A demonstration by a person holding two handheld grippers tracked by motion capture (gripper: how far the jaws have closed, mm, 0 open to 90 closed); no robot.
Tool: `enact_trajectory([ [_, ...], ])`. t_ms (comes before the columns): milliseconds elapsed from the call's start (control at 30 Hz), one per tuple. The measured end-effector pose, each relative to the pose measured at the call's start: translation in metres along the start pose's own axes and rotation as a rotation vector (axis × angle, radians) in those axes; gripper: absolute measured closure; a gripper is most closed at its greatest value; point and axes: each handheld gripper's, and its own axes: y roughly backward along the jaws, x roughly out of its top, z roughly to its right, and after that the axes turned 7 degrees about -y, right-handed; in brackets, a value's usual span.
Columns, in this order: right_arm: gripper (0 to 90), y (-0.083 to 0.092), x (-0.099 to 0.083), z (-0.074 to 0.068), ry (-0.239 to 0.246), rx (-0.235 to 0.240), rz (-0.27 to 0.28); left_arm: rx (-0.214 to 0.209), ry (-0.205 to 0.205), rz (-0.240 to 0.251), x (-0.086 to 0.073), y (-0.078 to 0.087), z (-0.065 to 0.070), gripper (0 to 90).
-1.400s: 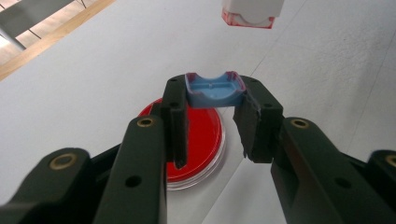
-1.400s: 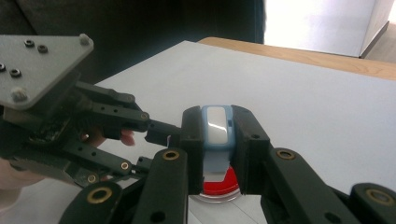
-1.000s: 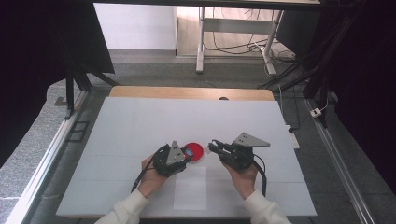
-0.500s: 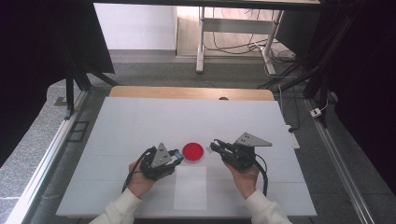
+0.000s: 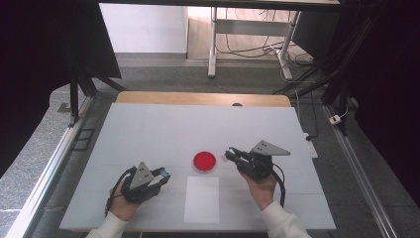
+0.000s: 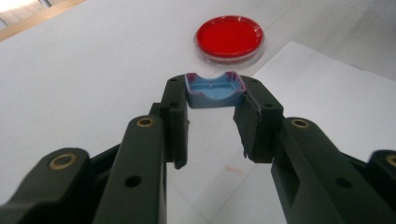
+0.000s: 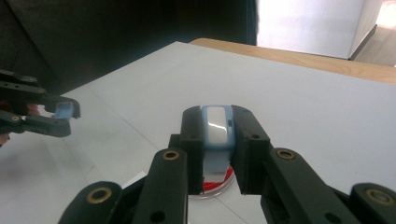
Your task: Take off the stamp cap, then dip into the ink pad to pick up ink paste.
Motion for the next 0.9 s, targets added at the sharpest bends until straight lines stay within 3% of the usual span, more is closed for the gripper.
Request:
enact_trajectory([
  [300, 75.3, -0.002, 0.0, 0.001, 0.021, 0.005, -0.01, 0.013, 0.053, -0.004, -0.012, 0.008, -0.01, 65.2],
  [900, 75.3, -0.003, 0.005, -0.001, 0.046, 0.016, -0.012, 0.006, 0.05, -0.016, -0.013, 0.004, -0.01, 65.2],
])
